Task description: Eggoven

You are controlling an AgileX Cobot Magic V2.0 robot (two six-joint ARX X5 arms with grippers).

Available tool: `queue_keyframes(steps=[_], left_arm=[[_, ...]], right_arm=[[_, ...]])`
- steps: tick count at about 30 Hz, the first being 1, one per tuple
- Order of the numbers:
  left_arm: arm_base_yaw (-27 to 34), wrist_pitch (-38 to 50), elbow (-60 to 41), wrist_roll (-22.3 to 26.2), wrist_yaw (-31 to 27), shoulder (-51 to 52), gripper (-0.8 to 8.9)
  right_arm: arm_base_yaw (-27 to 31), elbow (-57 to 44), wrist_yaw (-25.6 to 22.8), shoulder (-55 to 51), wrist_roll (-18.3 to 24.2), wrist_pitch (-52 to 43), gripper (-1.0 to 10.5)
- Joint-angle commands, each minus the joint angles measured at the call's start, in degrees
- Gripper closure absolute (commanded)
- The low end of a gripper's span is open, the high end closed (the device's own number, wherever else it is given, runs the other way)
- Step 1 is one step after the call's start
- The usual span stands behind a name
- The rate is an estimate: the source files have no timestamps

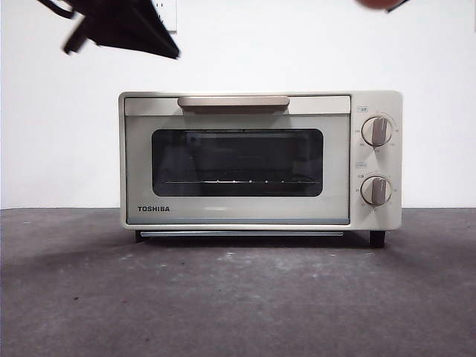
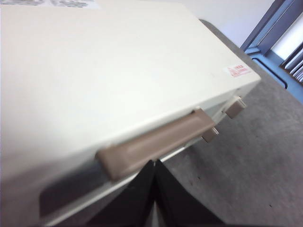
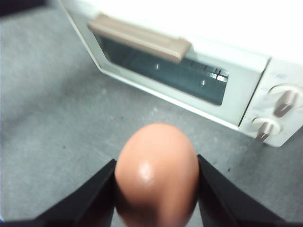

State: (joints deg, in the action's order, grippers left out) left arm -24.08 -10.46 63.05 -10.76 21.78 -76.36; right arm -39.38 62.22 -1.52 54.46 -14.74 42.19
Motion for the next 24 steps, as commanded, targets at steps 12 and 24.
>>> queue_keyframes(steps=[12,24], left_arm=[[-3.7,2.0,8.8,3.9,-1.8,-14.3,8.08],[-8.0,-5.4,8.8,8.1,-3.4,-15.9,8.08]], right_arm=[[-0.5,1.0,-0.5,-6.0,1.9,0.5,9.4],[-0.5,1.0,-0.5,-6.4,2.3,0.8,9.4]])
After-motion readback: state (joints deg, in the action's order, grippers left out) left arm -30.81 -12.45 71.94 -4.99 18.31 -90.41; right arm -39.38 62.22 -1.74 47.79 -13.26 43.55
